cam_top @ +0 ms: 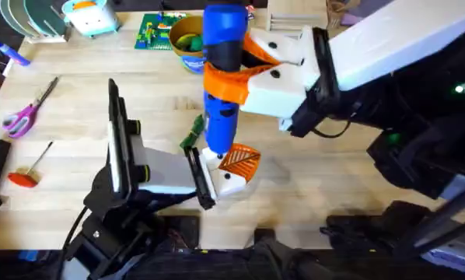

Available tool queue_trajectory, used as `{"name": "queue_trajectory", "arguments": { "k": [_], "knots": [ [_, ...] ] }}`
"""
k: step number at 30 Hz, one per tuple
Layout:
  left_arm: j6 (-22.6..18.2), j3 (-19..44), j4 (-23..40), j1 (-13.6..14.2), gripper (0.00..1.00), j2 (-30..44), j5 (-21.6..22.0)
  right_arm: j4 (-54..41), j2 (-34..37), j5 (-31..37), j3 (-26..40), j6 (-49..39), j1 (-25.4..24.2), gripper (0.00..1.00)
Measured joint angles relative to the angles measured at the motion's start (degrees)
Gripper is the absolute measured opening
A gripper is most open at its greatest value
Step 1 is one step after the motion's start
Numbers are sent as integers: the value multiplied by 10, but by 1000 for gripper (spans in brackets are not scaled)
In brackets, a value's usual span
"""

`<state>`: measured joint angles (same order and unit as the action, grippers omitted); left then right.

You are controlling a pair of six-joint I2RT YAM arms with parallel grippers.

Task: Pick up the gripper from the table and insert it into the empty holder that is missing its gripper. Then pick up a screw, insert it into the mounting hole, and use the screwdriver to tighten it. Finally, clean up the table by picking up the vegetable and placing it into the bucket.

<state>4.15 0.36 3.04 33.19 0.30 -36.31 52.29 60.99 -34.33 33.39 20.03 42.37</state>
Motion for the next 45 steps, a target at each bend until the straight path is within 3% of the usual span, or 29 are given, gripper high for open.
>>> {"name": "queue_trajectory", "arguments": {
  "k": [6,12,27,45],
  "knots": [
    [0,0,0,0,8,0,0,61,-11,-1,0,1,-7,74],
    [0,0,0,0,8,0,0,51,-48,-11,0,1,-27,74],
    [0,0,0,0,8,0,0,19,5,-30,0,6,1,74],
    [0,0,0,0,8,0,0,21,6,-26,0,-6,1,74]
  ]
}}
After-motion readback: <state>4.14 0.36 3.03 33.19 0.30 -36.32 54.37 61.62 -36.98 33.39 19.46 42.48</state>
